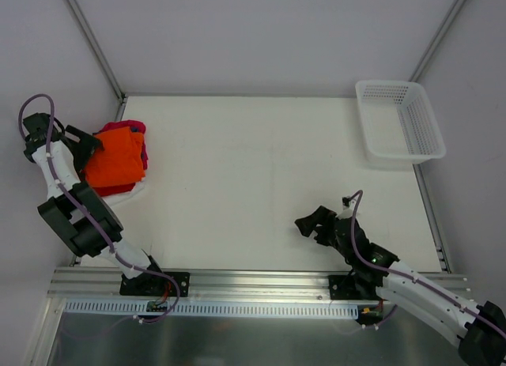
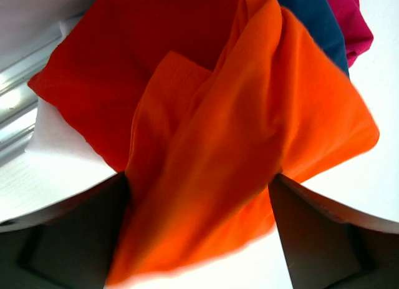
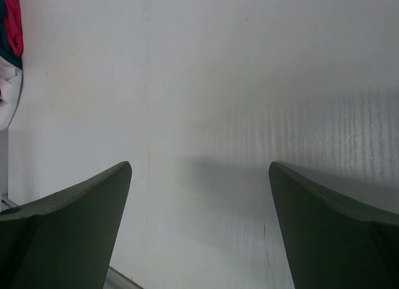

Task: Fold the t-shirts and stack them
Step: Neatly place the folded tshirt to the corner

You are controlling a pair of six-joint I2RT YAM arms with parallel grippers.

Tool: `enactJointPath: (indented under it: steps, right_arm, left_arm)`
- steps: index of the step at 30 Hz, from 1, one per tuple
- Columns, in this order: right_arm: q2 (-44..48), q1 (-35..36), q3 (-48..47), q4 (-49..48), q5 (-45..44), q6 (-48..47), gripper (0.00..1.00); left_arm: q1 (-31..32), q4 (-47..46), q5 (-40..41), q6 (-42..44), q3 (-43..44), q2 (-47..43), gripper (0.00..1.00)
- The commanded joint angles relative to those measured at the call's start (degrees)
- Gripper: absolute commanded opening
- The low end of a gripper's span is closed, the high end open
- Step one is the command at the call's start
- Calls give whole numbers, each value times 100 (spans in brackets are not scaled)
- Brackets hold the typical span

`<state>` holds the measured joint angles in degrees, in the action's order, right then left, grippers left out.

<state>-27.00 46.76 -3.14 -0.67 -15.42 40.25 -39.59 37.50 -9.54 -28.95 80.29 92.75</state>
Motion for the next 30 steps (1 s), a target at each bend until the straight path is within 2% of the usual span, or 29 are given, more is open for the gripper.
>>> enactJointPath:
  steps: [1, 4, 9, 13, 18, 20, 22, 24, 25, 26, 30]
  right_arm:
    - [116, 35, 182, 251, 22, 36, 97]
    - [82, 26, 147, 251, 30, -26, 97]
    - [-77, 26, 191, 172, 74, -8, 97]
    - [-217, 26, 199, 102, 65, -26, 97]
    - [-568, 61, 68, -187, 74, -70, 97]
    - [-700, 61, 50, -284, 83, -70, 96]
    - [-876, 70, 6, -407, 109, -96, 95]
    - [-973, 96, -38, -443, 144, -114, 94]
    - [-1034, 96, -64, -452, 153, -131, 93]
    - [-1052, 105, -108, -461, 145, -149, 90]
    - [-1131, 123, -170, -469, 118, -202, 86]
  left_arm:
    - [179, 47, 268, -129, 48, -11, 99]
    - [478, 39, 488, -120, 188, -414, 99]
    - [663, 39, 822, -181, 382, -1863, 99]
    - [934, 39, 725, -59, 610, -2979, 99]
    - [1094, 4, 533, 38, 471, -3421, 99]
    - [1164, -128, 199, 38, 313, -3273, 94]
    - [1199, -164, 67, 47, 180, -2897, 76]
    - [1296, -199, 232, 82, 84, -2649, 43]
    - [1357, -234, 390, 161, 74, -2431, 0]
    - [1419, -286, 731, 196, 83, -2324, 0]
    - [1507, -331, 743, 276, 320, -1683, 0]
